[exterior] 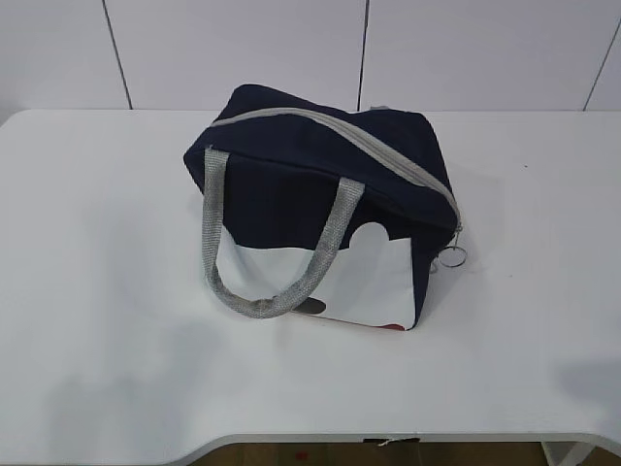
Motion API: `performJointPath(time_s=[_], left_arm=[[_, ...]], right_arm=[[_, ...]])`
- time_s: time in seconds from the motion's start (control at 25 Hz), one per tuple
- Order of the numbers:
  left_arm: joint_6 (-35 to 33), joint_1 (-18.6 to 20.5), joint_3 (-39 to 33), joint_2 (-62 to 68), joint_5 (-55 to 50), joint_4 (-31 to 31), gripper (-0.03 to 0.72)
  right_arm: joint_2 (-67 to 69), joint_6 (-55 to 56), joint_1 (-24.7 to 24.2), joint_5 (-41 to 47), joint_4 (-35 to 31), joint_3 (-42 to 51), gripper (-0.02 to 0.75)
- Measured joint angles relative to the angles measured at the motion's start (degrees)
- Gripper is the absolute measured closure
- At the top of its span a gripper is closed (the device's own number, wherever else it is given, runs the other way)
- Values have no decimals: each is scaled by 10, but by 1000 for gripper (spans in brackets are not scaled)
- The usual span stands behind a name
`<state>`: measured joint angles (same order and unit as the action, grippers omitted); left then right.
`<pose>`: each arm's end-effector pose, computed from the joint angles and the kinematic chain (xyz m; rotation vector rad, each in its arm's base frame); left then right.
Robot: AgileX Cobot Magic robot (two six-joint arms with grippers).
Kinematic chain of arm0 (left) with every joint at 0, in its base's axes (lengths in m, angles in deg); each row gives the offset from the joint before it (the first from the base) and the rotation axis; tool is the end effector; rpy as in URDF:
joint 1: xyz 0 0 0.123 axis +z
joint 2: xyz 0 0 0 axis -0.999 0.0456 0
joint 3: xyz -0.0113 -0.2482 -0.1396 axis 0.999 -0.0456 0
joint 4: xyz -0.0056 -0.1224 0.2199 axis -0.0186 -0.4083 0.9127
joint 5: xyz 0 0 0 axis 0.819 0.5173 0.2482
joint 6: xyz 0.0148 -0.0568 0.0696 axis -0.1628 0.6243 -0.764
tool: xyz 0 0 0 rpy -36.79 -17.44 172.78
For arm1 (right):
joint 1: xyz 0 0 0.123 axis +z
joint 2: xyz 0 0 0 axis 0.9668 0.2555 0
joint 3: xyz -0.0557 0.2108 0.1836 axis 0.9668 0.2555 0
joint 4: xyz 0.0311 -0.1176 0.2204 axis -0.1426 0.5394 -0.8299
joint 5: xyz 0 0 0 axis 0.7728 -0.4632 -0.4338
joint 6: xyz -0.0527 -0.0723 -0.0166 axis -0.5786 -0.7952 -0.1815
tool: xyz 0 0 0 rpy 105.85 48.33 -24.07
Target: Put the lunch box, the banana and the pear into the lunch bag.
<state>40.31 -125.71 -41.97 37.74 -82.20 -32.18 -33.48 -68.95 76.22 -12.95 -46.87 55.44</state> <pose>-0.0020 0.0110 0.2800 0.6697 1.9855 -0.3041 -0.0105 -0.0062 0.2671 -0.0520 2.1215 -0.1005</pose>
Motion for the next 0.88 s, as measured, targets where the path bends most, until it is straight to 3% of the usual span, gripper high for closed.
performJointPath(time_s=[0.88], left_arm=[[0,264,0,0,0,-1,399]], right_arm=[[0,0,0,0,0,0,373]])
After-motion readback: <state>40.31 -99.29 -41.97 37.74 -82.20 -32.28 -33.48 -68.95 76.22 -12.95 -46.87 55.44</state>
